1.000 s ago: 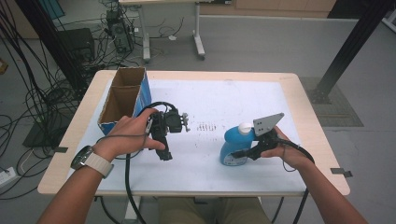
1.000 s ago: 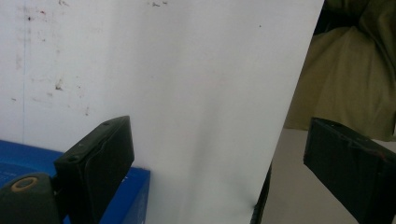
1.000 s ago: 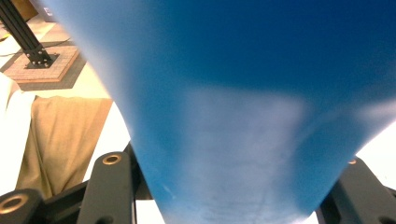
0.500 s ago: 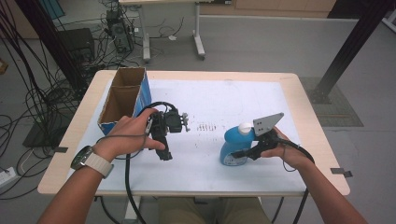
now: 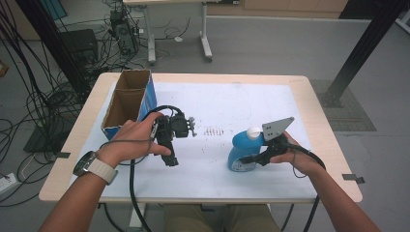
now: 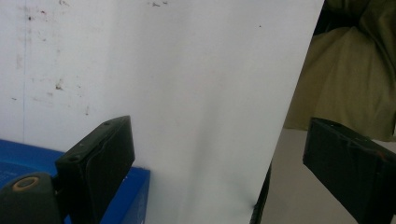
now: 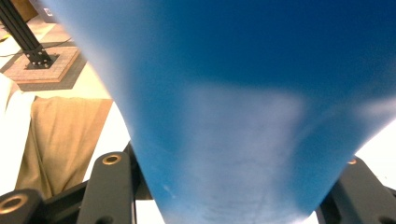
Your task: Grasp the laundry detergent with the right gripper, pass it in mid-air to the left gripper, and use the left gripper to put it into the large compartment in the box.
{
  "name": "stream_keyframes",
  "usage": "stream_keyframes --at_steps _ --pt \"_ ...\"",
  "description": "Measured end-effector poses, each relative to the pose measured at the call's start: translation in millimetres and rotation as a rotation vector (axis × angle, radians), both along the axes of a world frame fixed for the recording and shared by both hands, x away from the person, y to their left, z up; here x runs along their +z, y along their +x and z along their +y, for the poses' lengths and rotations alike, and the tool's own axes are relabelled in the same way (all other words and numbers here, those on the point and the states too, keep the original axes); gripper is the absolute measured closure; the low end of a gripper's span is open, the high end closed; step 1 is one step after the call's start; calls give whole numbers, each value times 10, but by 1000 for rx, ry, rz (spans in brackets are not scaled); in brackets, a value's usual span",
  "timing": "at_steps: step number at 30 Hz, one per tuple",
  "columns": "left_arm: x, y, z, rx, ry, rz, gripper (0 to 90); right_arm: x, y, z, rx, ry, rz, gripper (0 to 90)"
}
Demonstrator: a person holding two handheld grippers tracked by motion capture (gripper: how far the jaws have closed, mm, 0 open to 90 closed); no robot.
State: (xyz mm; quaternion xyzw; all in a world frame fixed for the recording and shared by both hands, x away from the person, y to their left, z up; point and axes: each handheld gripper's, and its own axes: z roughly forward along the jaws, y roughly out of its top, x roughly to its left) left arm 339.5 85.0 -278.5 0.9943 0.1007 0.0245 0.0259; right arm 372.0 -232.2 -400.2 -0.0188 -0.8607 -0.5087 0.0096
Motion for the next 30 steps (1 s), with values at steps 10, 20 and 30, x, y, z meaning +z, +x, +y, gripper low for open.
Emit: stream_keyframes --at_steps 10,20,30 --pt "0 4 -2 1 -3 1 93 4 -8 2 -3 -2 -5 437" --pt "12 -1 8 6 -6 -5 91 5 -13 3 -14 3 -2 439" --pt "75 -8 4 7 -16 -15 91 51 -37 20 -11 -11 -16 439"
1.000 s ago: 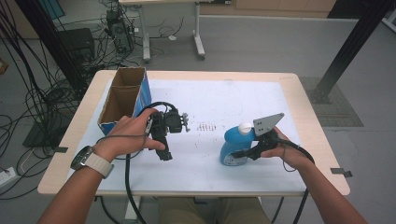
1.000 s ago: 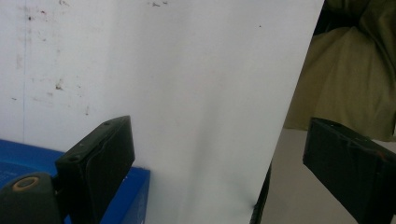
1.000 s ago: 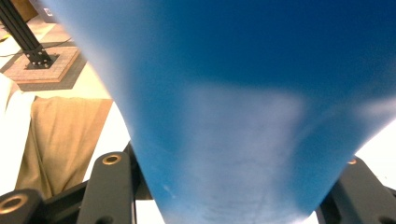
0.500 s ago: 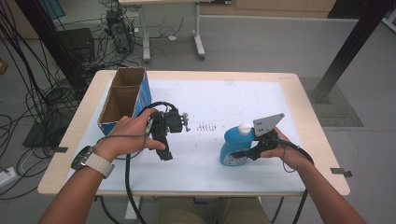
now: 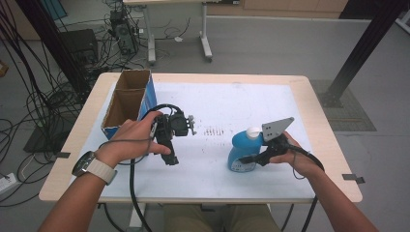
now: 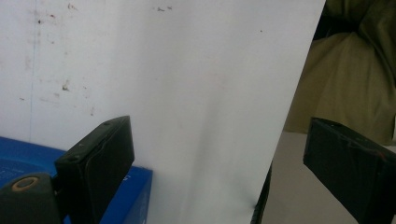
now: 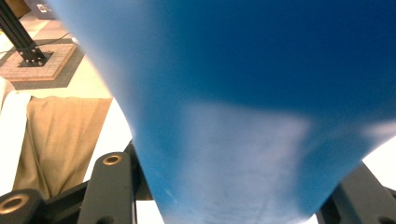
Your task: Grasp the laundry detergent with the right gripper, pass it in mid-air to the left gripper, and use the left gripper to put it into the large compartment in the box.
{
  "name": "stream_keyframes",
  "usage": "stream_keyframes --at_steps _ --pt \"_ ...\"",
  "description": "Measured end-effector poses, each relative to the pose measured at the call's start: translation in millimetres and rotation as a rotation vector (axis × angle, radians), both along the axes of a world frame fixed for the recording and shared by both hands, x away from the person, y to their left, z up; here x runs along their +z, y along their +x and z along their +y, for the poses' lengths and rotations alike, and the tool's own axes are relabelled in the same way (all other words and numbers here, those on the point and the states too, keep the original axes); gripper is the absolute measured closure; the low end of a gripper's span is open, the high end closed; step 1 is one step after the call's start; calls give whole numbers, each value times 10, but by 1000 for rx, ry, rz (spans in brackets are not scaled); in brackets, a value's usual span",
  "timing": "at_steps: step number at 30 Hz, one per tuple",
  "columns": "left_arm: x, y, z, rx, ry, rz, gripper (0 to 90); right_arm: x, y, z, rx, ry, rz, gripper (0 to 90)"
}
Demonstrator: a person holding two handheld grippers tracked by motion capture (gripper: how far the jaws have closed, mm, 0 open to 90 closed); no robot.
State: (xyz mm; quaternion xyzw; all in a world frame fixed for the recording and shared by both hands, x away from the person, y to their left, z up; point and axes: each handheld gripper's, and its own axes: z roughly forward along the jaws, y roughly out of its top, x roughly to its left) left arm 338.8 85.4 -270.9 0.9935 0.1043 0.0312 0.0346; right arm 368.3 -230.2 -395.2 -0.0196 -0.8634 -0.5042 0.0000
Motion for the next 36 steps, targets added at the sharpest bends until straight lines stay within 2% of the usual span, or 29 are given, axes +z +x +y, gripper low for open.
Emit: stream_keyframes --at_steps 6,10,16,27,36 --pt "96 0 -42 4 -13 -15 86 117 -38 37 7 11 -8 439" --pt "169 14 -87 -5 -3 -17 83 204 -75 85 19 8 2 439" --pt "281 31 -153 -19 6 -32 82 299 -104 129 21 -14 -7 439" --pt "475 53 -290 -54 22 -59 78 419 -115 188 15 -30 2 438" --pt "587 90 -417 -87 33 -59 75 503 -104 248 7 -47 3 438"
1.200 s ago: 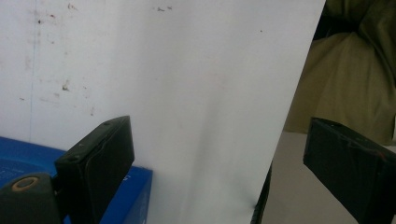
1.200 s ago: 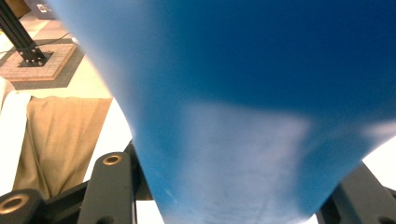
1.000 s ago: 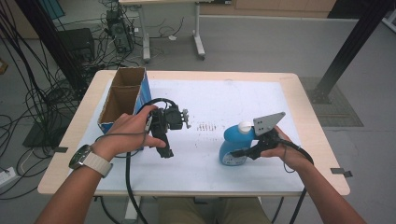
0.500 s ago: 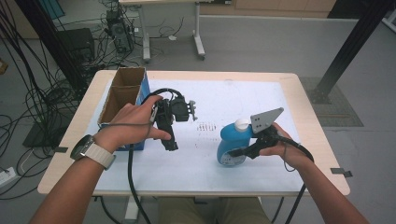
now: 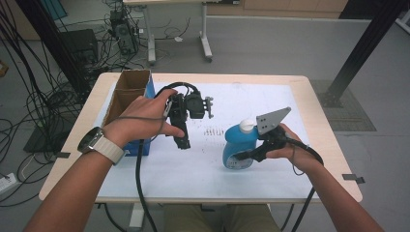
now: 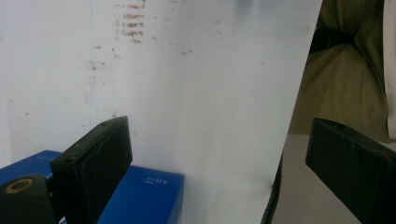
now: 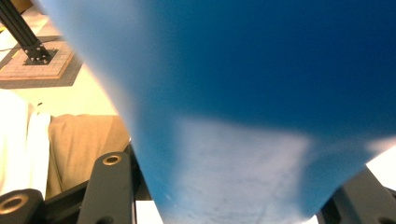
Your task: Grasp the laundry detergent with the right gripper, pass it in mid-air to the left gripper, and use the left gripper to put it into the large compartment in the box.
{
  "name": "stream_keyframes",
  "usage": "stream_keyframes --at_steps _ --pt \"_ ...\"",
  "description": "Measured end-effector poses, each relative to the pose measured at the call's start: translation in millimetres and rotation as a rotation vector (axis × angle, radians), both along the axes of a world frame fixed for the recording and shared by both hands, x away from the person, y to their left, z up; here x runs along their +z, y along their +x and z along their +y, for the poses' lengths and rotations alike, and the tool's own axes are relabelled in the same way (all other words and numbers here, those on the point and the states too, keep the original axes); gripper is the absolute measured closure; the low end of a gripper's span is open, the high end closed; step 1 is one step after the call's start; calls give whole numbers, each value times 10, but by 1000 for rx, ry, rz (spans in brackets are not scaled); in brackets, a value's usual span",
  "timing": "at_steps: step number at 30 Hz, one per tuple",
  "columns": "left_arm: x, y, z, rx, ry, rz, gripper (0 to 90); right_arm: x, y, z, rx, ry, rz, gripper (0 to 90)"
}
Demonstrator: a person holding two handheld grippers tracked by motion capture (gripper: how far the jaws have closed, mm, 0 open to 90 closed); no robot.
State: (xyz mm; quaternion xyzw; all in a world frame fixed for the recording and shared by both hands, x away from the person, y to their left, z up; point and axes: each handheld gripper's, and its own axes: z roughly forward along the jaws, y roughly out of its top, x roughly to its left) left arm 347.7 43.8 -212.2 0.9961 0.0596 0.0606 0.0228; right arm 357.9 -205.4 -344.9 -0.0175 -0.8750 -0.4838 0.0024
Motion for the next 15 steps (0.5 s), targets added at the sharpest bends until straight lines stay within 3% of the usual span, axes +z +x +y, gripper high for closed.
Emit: stream_keyframes --at_steps 15 --pt "120 60 -183 -42 -14 18 71 63 44 110 -14 -24 -1 438"
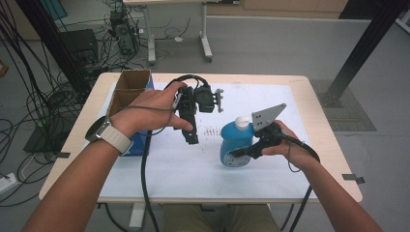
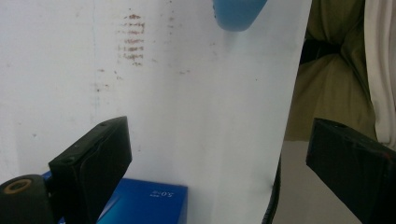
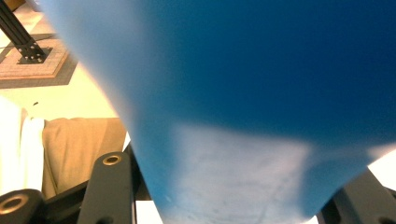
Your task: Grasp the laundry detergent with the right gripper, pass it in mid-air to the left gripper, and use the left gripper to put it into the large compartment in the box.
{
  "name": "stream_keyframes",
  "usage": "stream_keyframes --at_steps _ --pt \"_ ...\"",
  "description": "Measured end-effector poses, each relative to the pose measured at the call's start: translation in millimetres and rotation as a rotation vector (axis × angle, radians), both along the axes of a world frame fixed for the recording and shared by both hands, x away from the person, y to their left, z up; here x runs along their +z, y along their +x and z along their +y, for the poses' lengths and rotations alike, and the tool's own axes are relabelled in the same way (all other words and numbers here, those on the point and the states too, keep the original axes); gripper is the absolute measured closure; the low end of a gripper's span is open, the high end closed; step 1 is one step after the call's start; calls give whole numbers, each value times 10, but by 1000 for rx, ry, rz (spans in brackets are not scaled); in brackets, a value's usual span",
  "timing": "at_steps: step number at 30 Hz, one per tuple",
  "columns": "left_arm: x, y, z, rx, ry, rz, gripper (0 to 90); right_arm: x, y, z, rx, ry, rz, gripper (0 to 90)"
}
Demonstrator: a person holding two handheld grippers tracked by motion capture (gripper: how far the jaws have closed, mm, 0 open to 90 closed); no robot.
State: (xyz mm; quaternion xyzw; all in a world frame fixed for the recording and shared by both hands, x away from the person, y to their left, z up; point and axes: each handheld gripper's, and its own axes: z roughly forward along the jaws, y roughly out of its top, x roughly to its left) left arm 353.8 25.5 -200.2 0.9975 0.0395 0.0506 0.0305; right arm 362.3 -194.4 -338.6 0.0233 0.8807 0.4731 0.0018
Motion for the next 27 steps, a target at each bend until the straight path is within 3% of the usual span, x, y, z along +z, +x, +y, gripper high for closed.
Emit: stream_keyframes --at_steps 27 --pt "45 30 -186 -54 -108 34 61 -17 53 101 3 -17 12 439"
